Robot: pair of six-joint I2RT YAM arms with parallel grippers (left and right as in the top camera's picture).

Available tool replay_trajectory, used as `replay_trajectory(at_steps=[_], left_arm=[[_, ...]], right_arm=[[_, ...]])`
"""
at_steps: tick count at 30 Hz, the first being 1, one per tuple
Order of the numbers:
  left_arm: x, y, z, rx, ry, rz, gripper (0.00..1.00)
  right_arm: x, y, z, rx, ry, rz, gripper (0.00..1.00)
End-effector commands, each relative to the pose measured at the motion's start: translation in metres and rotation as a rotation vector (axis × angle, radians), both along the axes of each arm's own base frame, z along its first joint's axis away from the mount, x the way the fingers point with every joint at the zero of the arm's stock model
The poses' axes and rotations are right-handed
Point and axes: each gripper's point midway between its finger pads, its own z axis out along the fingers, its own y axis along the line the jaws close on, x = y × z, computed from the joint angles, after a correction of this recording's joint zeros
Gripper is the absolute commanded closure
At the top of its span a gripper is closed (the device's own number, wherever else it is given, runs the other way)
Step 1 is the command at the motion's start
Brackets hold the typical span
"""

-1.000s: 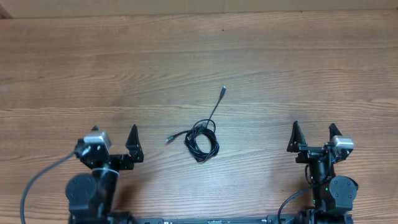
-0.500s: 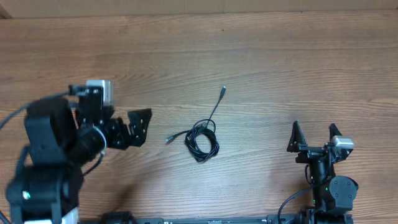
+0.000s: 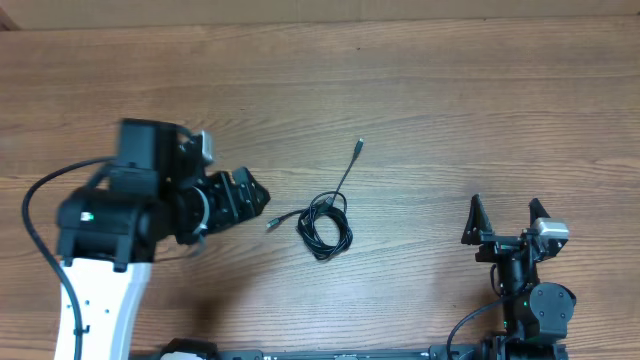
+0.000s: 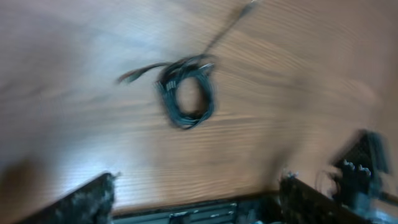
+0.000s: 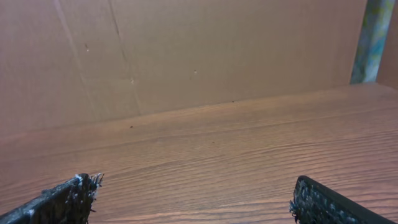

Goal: Untangle cables
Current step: 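Reach the left gripper over the coiled black cable and grasp it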

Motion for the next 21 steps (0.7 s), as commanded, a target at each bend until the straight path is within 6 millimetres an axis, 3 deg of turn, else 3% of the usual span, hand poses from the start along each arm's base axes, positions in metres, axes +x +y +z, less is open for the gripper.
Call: replay_trajectory(at_steps=[1, 7, 16, 21], left_arm=[[-0.002, 0.015, -0.015, 0.158, 0.086, 0.369, 0.21], [-0.004, -0.020, -0.040, 0.251, 0.148, 0.440, 0.25], [0.012, -0.064, -0.109, 0.345, 0.331, 0.523, 0.34], [0.024, -0.079, -0.138, 0.369, 0.358, 0.501, 0.27]], right_arm=[[0.000, -0.001, -0.003, 0.003, 0.002, -0.005, 0.00], [0.000, -0.001, -0.003, 0.003, 0.002, -0.005, 0.00], [0.000, -0.001, -0.003, 0.003, 0.002, -0.005, 0.00], [0.000, -0.001, -0.003, 0.003, 0.002, -0.005, 0.00]])
